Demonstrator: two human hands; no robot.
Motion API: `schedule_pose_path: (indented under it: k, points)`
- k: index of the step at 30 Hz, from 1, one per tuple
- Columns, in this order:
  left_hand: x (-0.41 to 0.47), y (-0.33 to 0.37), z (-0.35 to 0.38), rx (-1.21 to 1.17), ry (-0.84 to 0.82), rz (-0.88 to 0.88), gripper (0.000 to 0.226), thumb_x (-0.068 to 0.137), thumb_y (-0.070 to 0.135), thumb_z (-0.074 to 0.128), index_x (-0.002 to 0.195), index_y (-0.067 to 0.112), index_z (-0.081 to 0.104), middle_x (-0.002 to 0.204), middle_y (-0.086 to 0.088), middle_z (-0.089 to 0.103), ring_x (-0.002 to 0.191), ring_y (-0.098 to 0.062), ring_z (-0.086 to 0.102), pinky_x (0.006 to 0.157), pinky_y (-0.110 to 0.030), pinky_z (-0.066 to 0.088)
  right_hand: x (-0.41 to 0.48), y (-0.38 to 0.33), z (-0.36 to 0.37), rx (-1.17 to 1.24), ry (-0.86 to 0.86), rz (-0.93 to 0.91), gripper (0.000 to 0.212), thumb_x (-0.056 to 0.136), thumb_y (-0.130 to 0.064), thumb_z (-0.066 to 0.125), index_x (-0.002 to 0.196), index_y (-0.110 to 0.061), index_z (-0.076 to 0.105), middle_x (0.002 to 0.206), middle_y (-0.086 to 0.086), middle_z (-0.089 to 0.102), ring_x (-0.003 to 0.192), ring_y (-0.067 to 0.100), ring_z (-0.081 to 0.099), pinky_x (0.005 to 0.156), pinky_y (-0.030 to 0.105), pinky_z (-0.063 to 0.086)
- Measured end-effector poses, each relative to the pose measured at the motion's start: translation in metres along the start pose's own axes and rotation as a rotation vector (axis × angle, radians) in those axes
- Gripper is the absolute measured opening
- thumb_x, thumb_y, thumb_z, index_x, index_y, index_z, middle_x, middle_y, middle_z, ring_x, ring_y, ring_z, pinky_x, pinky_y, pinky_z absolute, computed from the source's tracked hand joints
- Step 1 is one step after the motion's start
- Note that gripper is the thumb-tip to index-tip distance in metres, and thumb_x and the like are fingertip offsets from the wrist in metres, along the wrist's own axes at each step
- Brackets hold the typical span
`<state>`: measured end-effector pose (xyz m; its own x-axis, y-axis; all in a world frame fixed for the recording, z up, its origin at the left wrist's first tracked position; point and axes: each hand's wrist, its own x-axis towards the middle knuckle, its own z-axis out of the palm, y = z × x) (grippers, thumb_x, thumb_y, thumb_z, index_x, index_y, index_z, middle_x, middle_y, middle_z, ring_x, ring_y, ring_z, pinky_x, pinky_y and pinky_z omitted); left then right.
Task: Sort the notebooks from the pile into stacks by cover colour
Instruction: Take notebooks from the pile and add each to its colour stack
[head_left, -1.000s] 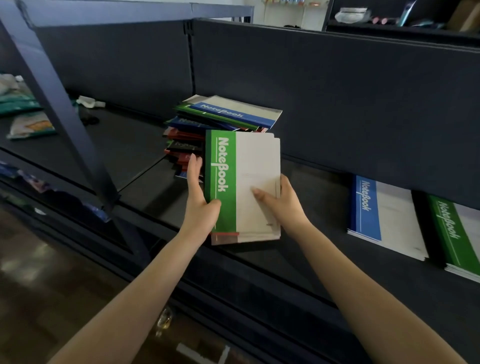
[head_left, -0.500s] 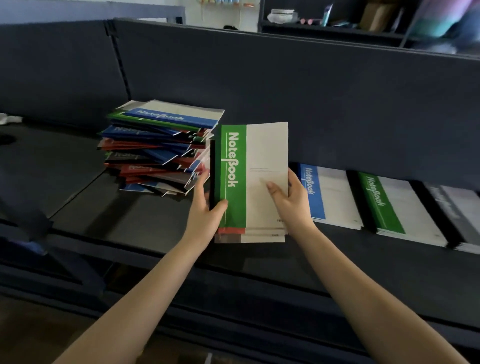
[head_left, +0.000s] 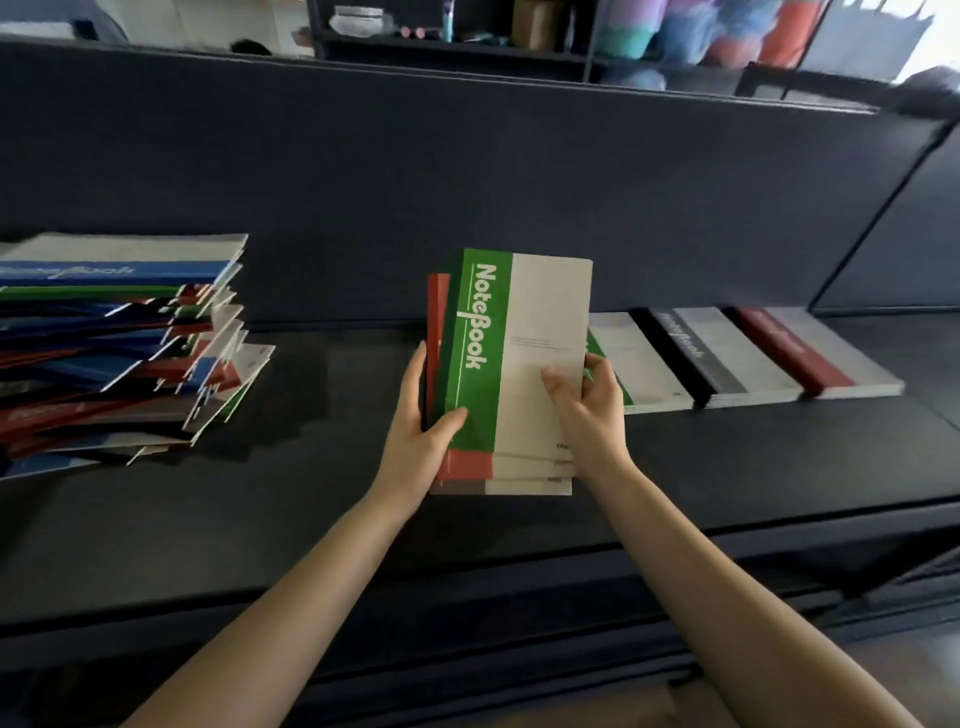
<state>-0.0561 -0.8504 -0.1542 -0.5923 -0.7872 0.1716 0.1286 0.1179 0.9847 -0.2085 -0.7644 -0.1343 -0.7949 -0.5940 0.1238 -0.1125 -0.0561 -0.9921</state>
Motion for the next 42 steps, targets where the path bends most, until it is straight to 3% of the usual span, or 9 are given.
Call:
schedule_pose_path:
  k: [5, 14, 17, 19, 23, 27, 34, 38, 42]
  points:
    - [0.008, -0.004, 0.031, -0.008, -0.058, -0.009, 0.067, 0.095, 0.002, 0.049, 0.146, 0.035, 0.021, 0.124, 0.028, 0.044, 0.101, 0.02, 0.052, 0.076, -0.006, 0.046, 0.007, 0.001, -0.031, -0.068, 0.131, -0.028, 0.015, 0.087, -0.018, 0.068, 0.1, -0.013, 0.061, 0.091, -0.005, 0.068, 0.081, 0.008, 0.066, 0.063, 0.017, 0.055]
    - [0.026, -0.008, 0.05, 0.016, -0.042, -0.036, 0.051, 0.103, 0.021, 0.037, 0.15, 0.031, 0.021, 0.134, 0.022, 0.042, 0.103, 0.023, 0.05, 0.08, -0.004, 0.045, 0.026, 0.01, -0.049, -0.018, 0.158, -0.024, 0.017, 0.09, -0.02, 0.065, 0.093, -0.036, 0.06, 0.091, -0.002, 0.07, 0.079, 0.012, 0.069, 0.065, 0.026, 0.058]
    - [0.031, -0.011, 0.049, 0.082, -0.064, -0.015, 0.049, 0.103, 0.026, 0.037, 0.147, 0.037, 0.02, 0.129, 0.03, 0.037, 0.104, 0.026, 0.045, 0.078, -0.004, 0.044, 0.035, 0.019, -0.059, -0.037, 0.208, -0.018, 0.018, 0.092, -0.019, 0.061, 0.101, -0.031, 0.051, 0.098, -0.002, 0.067, 0.083, 0.011, 0.066, 0.065, 0.024, 0.054]
    - [0.037, -0.014, 0.047, 0.122, -0.081, -0.015, 0.047, 0.102, 0.03, 0.038, 0.142, 0.046, 0.02, 0.128, 0.034, 0.036, 0.111, 0.019, 0.045, 0.088, -0.011, 0.044, 0.044, 0.026, -0.067, -0.091, 0.226, -0.013, 0.02, 0.093, -0.019, 0.059, 0.109, -0.024, 0.048, 0.102, 0.0, 0.065, 0.084, 0.01, 0.064, 0.062, 0.022, 0.051]
    - [0.048, -0.018, 0.047, 0.151, -0.005, -0.003, 0.051, 0.1, 0.035, 0.04, 0.147, 0.041, 0.02, 0.141, 0.02, 0.039, 0.122, 0.001, 0.046, 0.101, -0.029, 0.042, 0.073, 0.03, -0.089, -0.237, 0.214, -0.009, 0.024, 0.092, -0.022, 0.06, 0.114, -0.023, 0.051, 0.104, 0.0, 0.064, 0.086, 0.017, 0.063, 0.065, 0.034, 0.055]
    - [0.054, -0.016, 0.049, 0.142, 0.146, 0.012, 0.052, 0.102, 0.033, 0.038, 0.149, 0.039, 0.017, 0.136, 0.019, 0.037, 0.112, 0.005, 0.048, 0.092, -0.024, 0.042, 0.108, 0.024, -0.113, -0.333, 0.228, -0.01, 0.034, 0.091, -0.023, 0.061, 0.125, -0.023, 0.054, 0.105, -0.002, 0.061, 0.096, 0.022, 0.06, 0.084, 0.039, 0.052]
    - [0.06, -0.007, 0.044, 0.126, 0.257, 0.017, 0.05, 0.102, 0.033, 0.037, 0.148, 0.038, 0.018, 0.123, 0.029, 0.041, 0.105, 0.012, 0.05, 0.081, -0.014, 0.041, 0.145, 0.019, -0.123, -0.522, 0.094, -0.015, 0.042, 0.091, -0.021, 0.061, 0.132, -0.024, 0.055, 0.113, 0.002, 0.066, 0.097, 0.024, 0.062, 0.086, 0.037, 0.051]
    - [0.056, -0.007, 0.05, 0.144, 0.237, 0.005, 0.049, 0.101, 0.031, 0.037, 0.146, 0.04, 0.02, 0.12, 0.035, 0.04, 0.101, 0.019, 0.05, 0.08, -0.011, 0.042, 0.152, 0.03, -0.112, -0.711, 0.008, -0.023, 0.041, 0.089, -0.018, 0.062, 0.129, -0.024, 0.058, 0.098, -0.001, 0.066, 0.088, 0.021, 0.059, 0.074, 0.026, 0.042]
    - [0.054, -0.007, 0.058, 0.161, 0.23, -0.01, 0.049, 0.101, 0.031, 0.037, 0.146, 0.039, 0.019, 0.121, 0.031, 0.041, 0.102, 0.013, 0.051, 0.08, -0.013, 0.043, 0.158, 0.043, -0.107, -0.848, 0.037, -0.014, 0.05, 0.089, -0.017, 0.063, 0.137, -0.023, 0.051, 0.125, 0.009, 0.057, 0.11, 0.029, 0.056, 0.078, 0.031, 0.044]
